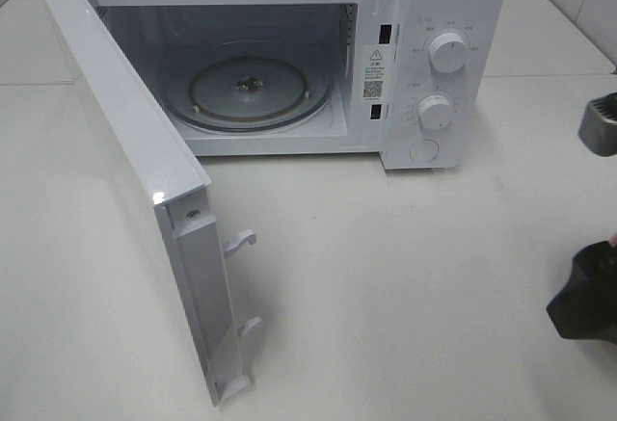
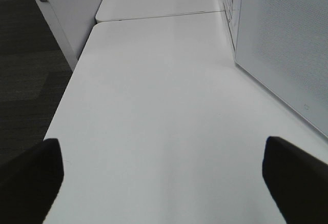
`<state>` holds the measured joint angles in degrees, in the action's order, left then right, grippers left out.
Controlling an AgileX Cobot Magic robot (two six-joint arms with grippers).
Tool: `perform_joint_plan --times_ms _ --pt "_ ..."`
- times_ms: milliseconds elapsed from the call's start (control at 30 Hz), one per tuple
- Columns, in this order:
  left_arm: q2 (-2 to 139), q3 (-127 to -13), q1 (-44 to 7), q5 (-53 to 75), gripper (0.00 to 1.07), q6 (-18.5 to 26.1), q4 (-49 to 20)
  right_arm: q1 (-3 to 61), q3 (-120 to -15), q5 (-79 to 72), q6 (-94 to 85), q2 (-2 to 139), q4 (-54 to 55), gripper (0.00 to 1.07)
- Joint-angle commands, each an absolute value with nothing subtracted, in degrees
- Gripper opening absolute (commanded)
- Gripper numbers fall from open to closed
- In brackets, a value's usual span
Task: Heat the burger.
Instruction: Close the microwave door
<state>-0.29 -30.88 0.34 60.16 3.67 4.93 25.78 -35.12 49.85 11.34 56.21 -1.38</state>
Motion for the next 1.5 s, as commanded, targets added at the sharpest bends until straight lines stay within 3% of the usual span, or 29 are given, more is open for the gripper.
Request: perform_joint_plan --times_ms 33,533,867,1167,1500 --pt "-1.1 -30.9 0.4 59.2 0.98 3.4 5.2 25.7 -35.2 54.8 10.7 49.3 -1.3 0.76" --pt "-1.1 -30.9 0.4 59.2 0.98 3.4 5.2 24.9 -35.2 58.9 8.3 23.8 -4.8 0.77" --pt "-1.1 -30.9 0.4 59.2 0.98 3.4 5.2 15.8 -32.4 59.4 7.0 5.9 -4.3 0.76" --pt "-1.1 -30.9 0.4 59.2 0.98 3.4 5.2 11.4 -29.9 58.0 8.3 -1.8 -4.2 0.76" --pt "-1.0 -30.9 0.4 59.2 0.98 3.4 5.2 11.4 -28.1 55.1 8.8 -1.8 -3.7 0.76"
